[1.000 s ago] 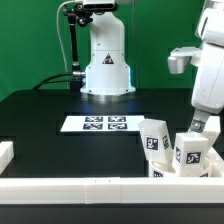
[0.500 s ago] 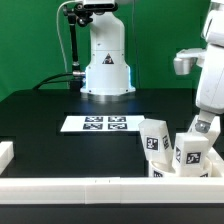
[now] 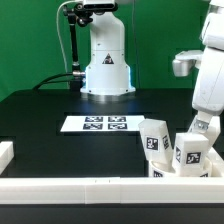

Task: Assemble stool

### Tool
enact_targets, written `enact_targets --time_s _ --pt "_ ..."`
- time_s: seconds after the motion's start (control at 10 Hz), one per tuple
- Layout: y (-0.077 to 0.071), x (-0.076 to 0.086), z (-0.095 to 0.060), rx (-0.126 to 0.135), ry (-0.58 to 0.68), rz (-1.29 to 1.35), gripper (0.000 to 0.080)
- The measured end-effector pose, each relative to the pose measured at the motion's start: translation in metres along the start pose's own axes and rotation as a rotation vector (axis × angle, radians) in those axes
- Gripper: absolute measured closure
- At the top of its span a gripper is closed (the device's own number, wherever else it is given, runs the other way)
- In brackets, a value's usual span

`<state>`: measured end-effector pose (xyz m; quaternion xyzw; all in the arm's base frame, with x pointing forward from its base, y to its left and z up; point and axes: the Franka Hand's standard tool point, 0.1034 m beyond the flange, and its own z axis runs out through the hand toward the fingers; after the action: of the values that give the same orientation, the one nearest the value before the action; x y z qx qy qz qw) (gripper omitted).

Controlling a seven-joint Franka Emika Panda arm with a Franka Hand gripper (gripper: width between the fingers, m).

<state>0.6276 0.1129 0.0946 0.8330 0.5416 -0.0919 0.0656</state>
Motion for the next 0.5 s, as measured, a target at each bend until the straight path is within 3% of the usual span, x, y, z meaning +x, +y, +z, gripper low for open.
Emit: enact_targets --time_s 0.1,0.2,0.3,0.4,0.5 --pt "0.0014 -0.0005 -0.0010 -0.002 0.002 0.004 0.0383" --pt "0.0034 -0.0006 -0.0052 -0.007 0.007 0.007 0.0590" --pt "0.0054 -0.0017 -0.0090 -0.010 0.012 0.014 0.0719" --pt "0.0071 -0.0036 -0.0105 -0.011 0.014 0.019 0.0780" --pt "0.0095 -0.0071 -0.0105 -0.010 0.014 0.025 0.0780"
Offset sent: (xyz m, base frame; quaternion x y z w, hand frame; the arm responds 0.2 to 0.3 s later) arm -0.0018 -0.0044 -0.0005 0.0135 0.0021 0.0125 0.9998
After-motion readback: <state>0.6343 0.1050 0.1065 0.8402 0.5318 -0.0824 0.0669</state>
